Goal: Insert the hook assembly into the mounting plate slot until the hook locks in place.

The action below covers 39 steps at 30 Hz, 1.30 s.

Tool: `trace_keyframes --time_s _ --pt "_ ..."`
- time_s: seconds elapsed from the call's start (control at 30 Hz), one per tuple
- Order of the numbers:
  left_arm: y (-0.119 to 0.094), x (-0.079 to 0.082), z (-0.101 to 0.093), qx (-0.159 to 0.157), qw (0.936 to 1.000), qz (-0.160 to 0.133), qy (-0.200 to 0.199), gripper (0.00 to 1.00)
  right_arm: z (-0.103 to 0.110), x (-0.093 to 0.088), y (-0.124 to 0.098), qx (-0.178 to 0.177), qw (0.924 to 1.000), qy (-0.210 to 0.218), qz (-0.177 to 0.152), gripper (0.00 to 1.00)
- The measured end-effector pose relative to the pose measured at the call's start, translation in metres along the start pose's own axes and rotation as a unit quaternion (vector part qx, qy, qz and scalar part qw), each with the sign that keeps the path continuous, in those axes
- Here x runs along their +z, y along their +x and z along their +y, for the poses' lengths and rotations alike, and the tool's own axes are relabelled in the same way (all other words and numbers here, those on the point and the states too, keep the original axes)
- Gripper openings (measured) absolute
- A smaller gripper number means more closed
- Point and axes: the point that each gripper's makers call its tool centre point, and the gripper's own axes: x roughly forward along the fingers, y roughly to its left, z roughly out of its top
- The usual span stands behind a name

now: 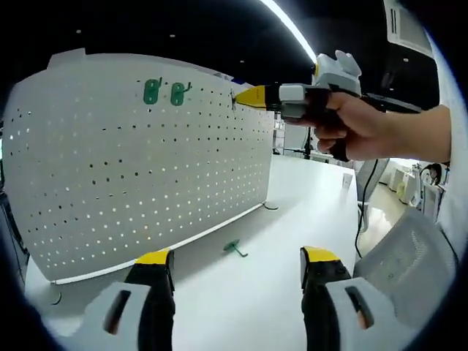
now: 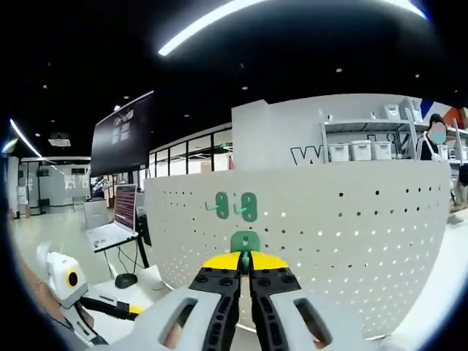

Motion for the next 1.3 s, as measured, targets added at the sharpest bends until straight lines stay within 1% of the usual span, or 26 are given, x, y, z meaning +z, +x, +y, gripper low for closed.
trace_keyframes --time_s 0.27,0.37,0.47,0.63,0.73,0.77,0.83,0.97,1.0,1.2,1.3 --pt "-0.003 -0.014 0.000 0.000 0.9999 0.015 -0.006 0.71 -0.021 0.012 0.016 -0.029 0.9994 -0.013 -0.015 0.00" --pt "-0.003 -0.017 -0.001 -0.003 0.9998 0.017 -0.011 0.71 -0.025 0.018 0.021 -0.035 0.9989 -0.017 -0.025 0.00" --pt "-0.003 -0.021 -0.005 -0.010 0.9997 0.023 -0.005 0.71 -0.027 0.019 0.027 -0.038 0.9988 -0.020 -0.024 0.01" --pt "-0.003 -0.023 -0.007 -0.012 0.9996 0.023 -0.009 0.71 -0.027 0.024 0.036 -0.043 0.9982 -0.027 -0.032 0.01" --pt "-0.003 -0.025 -0.007 -0.011 0.9996 0.023 -0.010 0.71 -0.028 0.022 0.043 -0.048 0.9973 -0.046 -0.030 0.01" --pt "-0.003 -0.025 -0.007 -0.010 0.9996 0.024 -0.009 0.71 -0.030 0.022 0.045 -0.056 0.9965 -0.051 -0.034 0.01" --pt "-0.004 -0.025 -0.004 -0.005 0.9997 0.024 -0.004 0.70 -0.033 0.023 0.047 -0.062 0.9962 -0.050 -0.036 0.01" --pt "-0.006 -0.026 0.000 0.000 0.9997 0.021 -0.013 0.70 -0.036 0.023 0.053 -0.068 0.9960 -0.048 -0.034 0.01" --pt "-0.006 -0.026 0.000 0.001 0.9997 0.021 -0.013 0.70 -0.038 0.023 0.054 -0.071 0.9954 -0.054 -0.034 0.01" --pt "-0.006 -0.029 0.001 0.000 0.9996 0.026 -0.015 0.70 -0.041 0.030 0.059 -0.077 0.9943 -0.060 -0.043 0.01" --pt "-0.006 -0.030 0.000 0.000 0.9996 0.027 -0.013 0.70 -0.042 0.030 0.062 -0.076 0.9943 -0.061 -0.044 0.01"
